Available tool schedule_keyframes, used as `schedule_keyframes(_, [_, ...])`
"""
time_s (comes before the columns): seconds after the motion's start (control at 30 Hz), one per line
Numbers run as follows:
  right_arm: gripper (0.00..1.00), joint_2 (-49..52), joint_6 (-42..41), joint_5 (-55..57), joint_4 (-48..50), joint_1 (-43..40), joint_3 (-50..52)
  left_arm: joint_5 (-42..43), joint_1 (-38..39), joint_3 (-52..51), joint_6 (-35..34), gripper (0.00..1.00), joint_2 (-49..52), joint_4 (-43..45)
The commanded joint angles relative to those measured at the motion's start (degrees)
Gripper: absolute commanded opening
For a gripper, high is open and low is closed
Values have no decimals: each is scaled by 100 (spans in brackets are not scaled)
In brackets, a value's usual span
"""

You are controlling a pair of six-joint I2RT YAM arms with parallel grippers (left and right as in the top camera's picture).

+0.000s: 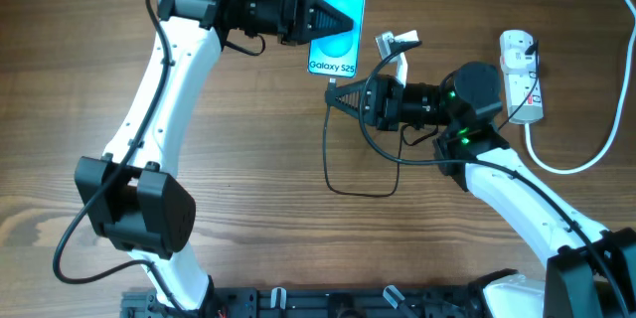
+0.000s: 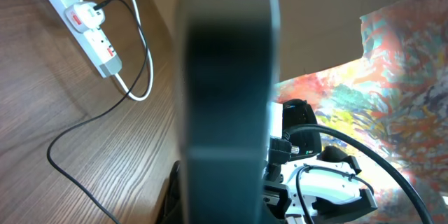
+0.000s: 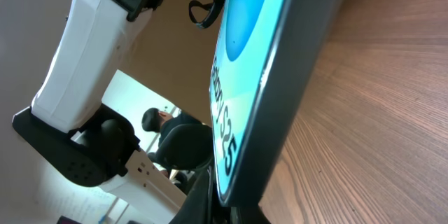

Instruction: Plug charger to phone and switch on socket

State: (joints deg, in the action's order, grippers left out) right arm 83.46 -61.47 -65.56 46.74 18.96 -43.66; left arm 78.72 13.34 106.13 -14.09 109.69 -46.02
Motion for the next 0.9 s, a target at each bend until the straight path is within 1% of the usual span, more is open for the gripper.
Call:
schedule_keyframes(0.0, [4,61,44,-66,39,-31,-107,140,2,72,13,4,-212,15])
schedule_keyframes(0.63, [4,61,0,-4,83,-28,-107,136,17,72,39,4,-210,-111])
schedule_keyframes(0.7, [4,61,0,-4,81,-28,-107,136,63,72,168,4,-210,-114])
schedule_keyframes(0.87, [4,61,-2,-4,81,-31,-107,136,155,72,186,4,-210,-111])
